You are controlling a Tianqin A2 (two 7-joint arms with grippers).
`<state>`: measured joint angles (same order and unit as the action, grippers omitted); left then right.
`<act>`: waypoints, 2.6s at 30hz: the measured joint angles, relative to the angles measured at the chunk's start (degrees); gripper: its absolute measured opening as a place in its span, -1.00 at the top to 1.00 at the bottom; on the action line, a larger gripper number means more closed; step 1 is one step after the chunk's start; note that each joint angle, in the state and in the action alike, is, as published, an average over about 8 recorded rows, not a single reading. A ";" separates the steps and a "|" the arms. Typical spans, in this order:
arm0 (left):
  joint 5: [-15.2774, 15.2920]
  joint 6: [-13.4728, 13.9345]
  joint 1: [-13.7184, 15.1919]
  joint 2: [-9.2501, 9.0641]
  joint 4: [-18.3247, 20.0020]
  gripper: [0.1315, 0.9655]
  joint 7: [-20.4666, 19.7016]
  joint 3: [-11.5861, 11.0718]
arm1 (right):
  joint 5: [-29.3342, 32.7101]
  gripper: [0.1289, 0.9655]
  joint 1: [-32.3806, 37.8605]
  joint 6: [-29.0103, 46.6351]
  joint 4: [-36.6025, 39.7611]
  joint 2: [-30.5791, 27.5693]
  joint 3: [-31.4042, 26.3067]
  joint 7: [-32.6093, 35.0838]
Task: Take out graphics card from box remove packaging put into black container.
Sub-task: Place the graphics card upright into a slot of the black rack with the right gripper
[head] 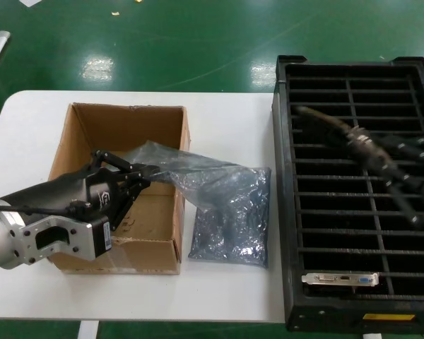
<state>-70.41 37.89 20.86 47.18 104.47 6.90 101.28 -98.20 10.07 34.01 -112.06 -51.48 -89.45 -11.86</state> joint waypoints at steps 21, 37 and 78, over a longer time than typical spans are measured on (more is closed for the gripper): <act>0.00 0.00 0.00 0.00 0.00 0.98 0.00 0.00 | 4.51 0.86 1.71 -4.77 1.64 1.95 -1.19 -2.39; 0.00 0.00 0.00 0.00 0.00 0.98 0.00 0.00 | 3.57 0.86 34.46 24.87 14.42 2.67 -16.67 5.34; 0.00 0.00 0.00 0.00 0.00 0.98 0.00 0.00 | 12.37 0.86 58.55 49.12 27.78 9.96 -31.96 0.17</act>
<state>-70.41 37.90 20.86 47.17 104.47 6.90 101.27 -85.83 68.62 83.13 -84.29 -41.51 -121.40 -11.69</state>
